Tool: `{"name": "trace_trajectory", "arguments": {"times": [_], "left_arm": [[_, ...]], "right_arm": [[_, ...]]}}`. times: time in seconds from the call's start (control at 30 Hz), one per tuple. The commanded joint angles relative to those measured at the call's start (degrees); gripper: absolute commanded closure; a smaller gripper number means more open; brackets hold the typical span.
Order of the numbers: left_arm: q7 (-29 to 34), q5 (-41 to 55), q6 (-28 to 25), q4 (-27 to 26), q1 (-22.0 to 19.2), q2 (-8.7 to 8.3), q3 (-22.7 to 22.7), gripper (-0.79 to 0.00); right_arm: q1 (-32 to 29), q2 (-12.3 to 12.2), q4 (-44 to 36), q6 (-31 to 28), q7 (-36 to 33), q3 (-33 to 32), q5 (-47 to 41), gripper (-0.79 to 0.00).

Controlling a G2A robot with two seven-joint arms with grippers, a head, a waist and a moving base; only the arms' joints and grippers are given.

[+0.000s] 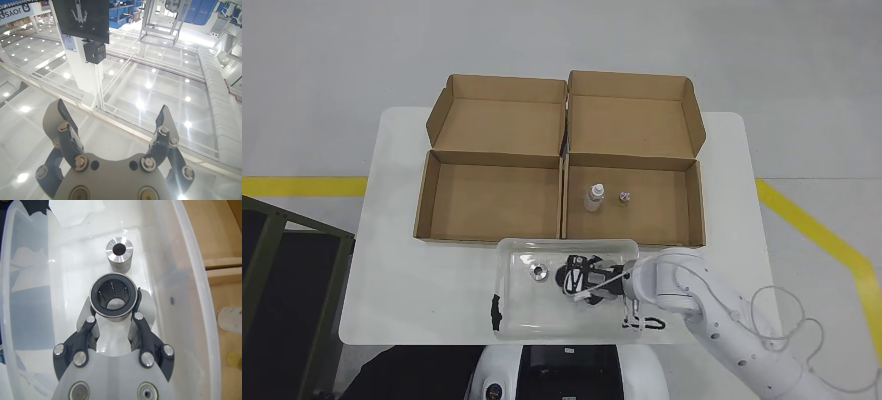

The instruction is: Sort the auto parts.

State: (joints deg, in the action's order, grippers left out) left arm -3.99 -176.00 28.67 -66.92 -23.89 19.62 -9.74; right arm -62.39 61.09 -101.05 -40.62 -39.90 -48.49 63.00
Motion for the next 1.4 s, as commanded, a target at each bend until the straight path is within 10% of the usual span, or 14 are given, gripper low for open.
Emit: {"name": "trace_trajectory", "arguments": {"times": [0.0, 0.1, 0.33, 1.0, 1.37], "left_arm": [[0.00, 0.00, 0.00, 0.00, 0.00, 0.00, 0.00, -0.785], [0.00, 0.00, 0.00, 0.00, 0.00, 0.00, 0.00, -0.785], [0.00, 0.00, 0.00, 0.00, 0.00, 0.00, 0.00, -0.785], [0.00, 0.00, 0.00, 0.00, 0.00, 0.00, 0.00, -0.785], [0.00, 0.00, 0.00, 0.00, 0.00, 0.00, 0.00, -0.785]], "right_arm": [[0.02, 0.02, 0.33, 0.00, -0.22, 0.15, -0.10, -0.459], [-0.05, 0.02, 0.48, -0.03, -0.45, 0.26, -0.24, -0.757], [0.21, 0.14, 0.06, -0.53, 0.36, 0.71, -0.35, -0.742], [-0.19, -0.20, -0.87, -2.27, 1.90, -0.01, -0.07, 0.000], [-0.53, -0.70, -5.38, -6.68, 5.72, -1.56, -2.89, 0.000]]}}
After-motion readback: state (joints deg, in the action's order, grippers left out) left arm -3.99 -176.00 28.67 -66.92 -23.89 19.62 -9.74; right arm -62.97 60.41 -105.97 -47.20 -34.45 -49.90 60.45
